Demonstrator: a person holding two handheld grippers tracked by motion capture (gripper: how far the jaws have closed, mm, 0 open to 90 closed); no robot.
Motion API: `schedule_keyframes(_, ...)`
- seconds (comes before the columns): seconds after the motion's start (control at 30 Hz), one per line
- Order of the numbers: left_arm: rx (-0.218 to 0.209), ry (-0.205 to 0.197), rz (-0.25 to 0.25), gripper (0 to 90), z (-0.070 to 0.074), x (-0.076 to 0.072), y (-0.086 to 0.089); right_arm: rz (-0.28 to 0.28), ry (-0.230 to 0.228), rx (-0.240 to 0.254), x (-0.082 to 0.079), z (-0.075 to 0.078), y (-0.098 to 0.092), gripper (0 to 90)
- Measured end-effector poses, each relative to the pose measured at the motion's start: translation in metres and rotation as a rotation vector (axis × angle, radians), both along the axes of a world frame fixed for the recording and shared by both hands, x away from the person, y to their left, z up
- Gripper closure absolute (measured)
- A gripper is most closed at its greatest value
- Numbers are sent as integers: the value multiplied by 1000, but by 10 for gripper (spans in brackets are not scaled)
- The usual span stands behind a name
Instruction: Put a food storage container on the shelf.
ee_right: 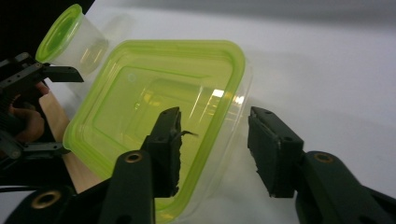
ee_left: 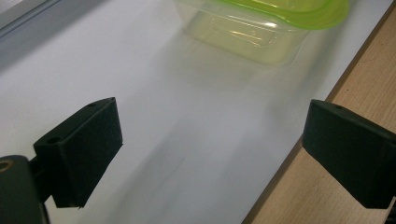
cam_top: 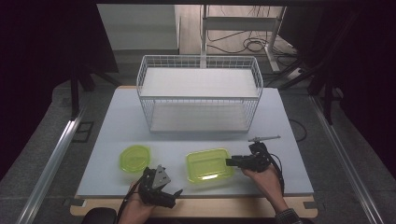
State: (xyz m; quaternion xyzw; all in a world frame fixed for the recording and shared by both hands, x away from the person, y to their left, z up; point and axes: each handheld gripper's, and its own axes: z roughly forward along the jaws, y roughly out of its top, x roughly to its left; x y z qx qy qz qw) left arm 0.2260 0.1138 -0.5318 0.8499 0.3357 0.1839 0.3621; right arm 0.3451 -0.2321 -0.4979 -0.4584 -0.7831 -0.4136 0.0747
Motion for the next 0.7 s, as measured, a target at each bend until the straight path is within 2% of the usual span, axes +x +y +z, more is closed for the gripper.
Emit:
schedule_keyframes(0.23,0,-8,-3,50,1,0,-1,-1,92,23,2,-5,0,702)
schedule_keyframes(0.4,1,-10,0,50,1,0,0,14,151,112,3,-5,-3,796)
schedule_keyframes(0.43,1,-11,1,51,1,0,0,20,146,99,2,-4,-2,797)
schedule_keyframes(0.6,2,-13,4,51,1,0,1,7,141,108,1,-1,-4,801)
schedule_keyframes(0.7,1,-17,6,51,1,0,1,-15,110,108,0,3,-8,801)
